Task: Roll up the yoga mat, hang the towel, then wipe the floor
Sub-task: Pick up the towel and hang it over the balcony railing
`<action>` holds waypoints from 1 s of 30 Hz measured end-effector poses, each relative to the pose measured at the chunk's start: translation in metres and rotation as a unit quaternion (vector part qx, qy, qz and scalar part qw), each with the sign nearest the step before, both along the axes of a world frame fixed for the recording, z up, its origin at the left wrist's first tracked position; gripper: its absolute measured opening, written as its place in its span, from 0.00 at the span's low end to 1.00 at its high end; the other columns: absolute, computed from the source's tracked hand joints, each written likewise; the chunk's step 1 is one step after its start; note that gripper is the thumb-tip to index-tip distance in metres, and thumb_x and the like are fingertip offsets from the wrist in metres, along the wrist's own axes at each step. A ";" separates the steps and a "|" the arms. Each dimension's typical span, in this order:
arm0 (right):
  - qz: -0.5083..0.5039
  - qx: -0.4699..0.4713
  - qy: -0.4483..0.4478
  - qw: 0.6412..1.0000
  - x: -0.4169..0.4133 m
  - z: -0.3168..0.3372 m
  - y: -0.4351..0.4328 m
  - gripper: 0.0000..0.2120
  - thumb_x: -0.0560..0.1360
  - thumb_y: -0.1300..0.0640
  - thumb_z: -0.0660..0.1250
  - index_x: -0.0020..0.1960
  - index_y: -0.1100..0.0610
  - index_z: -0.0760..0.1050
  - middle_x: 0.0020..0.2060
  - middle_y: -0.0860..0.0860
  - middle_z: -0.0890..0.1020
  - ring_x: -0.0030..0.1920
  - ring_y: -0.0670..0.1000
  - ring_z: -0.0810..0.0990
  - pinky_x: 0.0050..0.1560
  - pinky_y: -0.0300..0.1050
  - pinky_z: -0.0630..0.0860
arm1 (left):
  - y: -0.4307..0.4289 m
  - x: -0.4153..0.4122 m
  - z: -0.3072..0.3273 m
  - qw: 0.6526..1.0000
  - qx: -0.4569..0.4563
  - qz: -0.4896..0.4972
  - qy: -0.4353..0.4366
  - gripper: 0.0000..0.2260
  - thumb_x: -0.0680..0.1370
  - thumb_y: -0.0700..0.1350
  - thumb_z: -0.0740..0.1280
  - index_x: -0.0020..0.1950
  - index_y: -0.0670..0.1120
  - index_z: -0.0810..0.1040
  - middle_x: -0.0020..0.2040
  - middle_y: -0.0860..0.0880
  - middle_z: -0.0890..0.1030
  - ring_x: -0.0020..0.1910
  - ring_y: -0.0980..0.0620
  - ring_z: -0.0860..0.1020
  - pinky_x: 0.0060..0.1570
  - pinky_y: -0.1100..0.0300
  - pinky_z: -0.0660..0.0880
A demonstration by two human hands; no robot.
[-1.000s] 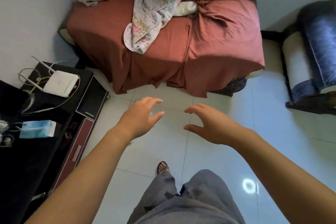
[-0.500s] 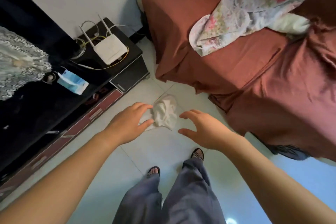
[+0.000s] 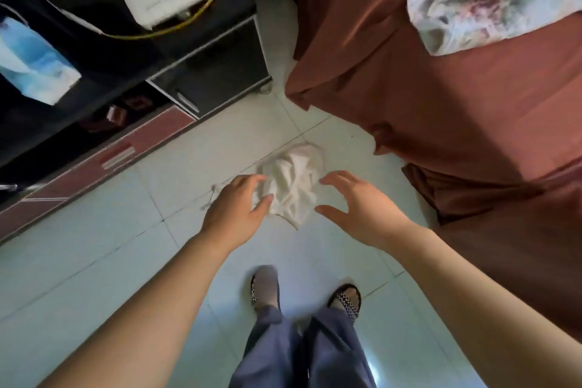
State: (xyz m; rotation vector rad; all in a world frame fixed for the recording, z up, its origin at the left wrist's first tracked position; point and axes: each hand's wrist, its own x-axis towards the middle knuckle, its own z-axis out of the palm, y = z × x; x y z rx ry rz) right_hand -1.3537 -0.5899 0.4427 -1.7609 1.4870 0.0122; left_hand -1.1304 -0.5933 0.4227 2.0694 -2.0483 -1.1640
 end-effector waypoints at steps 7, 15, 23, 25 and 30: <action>-0.023 -0.007 0.001 1.000 0.024 -0.188 -0.026 0.27 0.74 0.46 0.65 0.70 0.51 0.64 0.69 0.49 0.66 0.66 0.53 0.67 0.62 0.47 0.68 | -0.029 0.012 -0.178 0.998 0.012 0.048 -0.033 0.19 0.78 0.51 0.62 0.68 0.48 0.68 0.66 0.46 0.71 0.62 0.45 0.72 0.57 0.54 0.69; 0.091 -0.026 0.016 0.995 0.050 -0.389 -0.026 0.36 0.70 0.44 0.70 0.73 0.51 0.59 0.73 0.52 0.60 0.73 0.54 0.56 0.70 0.53 0.62 | -0.004 0.015 -0.363 0.997 0.031 -0.045 -0.060 0.24 0.78 0.52 0.62 0.72 0.47 0.63 0.72 0.47 0.64 0.69 0.45 0.64 0.65 0.50 0.66; 0.019 -0.159 -0.047 0.986 0.058 -0.501 -0.025 0.34 0.65 0.47 0.74 0.68 0.53 0.69 0.71 0.58 0.65 0.70 0.65 0.62 0.70 0.55 0.59 | 0.006 0.026 -0.463 0.996 -0.040 -0.056 -0.052 0.33 0.72 0.50 0.72 0.73 0.45 0.63 0.74 0.43 0.60 0.70 0.41 0.64 0.67 0.51 0.64; -0.003 -0.156 -0.060 0.986 0.057 -0.510 -0.027 0.27 0.63 0.56 0.75 0.61 0.56 0.76 0.63 0.61 0.73 0.61 0.66 0.71 0.62 0.50 0.67 | 0.002 0.025 -0.471 0.997 -0.054 -0.048 -0.036 0.26 0.70 0.42 0.72 0.67 0.44 0.71 0.68 0.43 0.69 0.63 0.40 0.72 0.60 0.53 0.69; -0.077 -0.117 -0.079 0.987 0.049 -0.464 -0.010 0.19 0.61 0.68 0.72 0.52 0.59 0.80 0.48 0.57 0.79 0.47 0.60 0.79 0.47 0.41 0.71 | 0.000 0.018 -0.419 0.998 -0.048 -0.017 0.031 0.16 0.69 0.34 0.67 0.54 0.47 0.78 0.53 0.47 0.76 0.50 0.45 0.77 0.45 0.59 0.69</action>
